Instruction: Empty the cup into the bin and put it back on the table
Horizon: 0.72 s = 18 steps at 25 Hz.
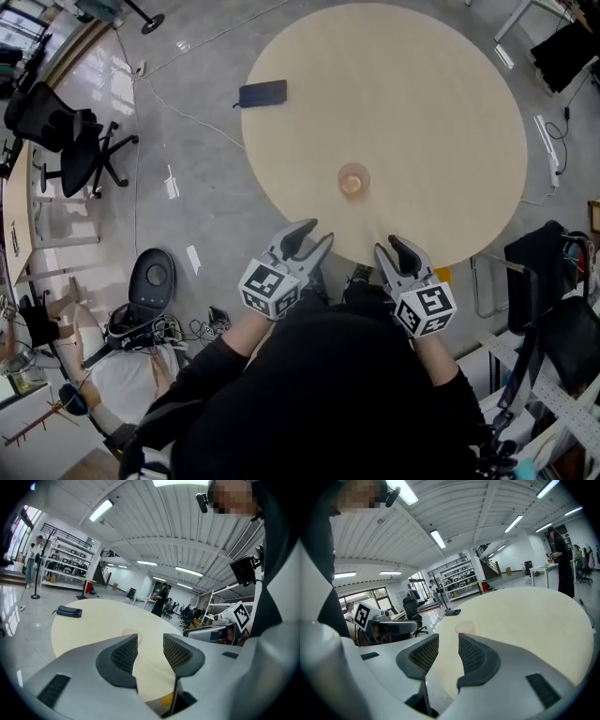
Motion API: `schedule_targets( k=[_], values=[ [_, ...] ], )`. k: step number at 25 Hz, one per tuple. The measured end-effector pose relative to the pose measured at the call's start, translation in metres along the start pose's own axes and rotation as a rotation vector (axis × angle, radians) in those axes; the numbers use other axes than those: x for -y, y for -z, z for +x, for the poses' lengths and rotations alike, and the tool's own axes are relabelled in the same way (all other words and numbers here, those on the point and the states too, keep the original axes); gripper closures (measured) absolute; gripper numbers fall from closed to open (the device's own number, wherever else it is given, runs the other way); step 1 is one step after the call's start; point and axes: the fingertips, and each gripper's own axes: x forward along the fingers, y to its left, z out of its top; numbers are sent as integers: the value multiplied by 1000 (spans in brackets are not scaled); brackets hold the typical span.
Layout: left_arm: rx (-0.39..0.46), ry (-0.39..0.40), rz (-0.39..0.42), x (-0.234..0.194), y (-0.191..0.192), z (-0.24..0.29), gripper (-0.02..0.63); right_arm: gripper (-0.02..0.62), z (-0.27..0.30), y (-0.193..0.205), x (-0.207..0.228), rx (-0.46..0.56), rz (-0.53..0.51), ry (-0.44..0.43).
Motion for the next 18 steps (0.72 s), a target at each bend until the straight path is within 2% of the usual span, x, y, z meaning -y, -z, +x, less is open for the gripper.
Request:
schedule_targets(
  k=[6,8,14,18],
  values=[
    [-31,-105,2,-16,9,39,426,459,27,-8,45,-42,-114,-93],
    [-54,-126,28,-26,14,50,425,459,40,-10,58,-53,-158,-129],
    [-153,-108,143,-42,29,64,423,459,65,-14,61,-73,-287,-232],
    [-244,-79,165,-66,49,83,420,459,100,7,69,-183,-416,-264]
  ],
)
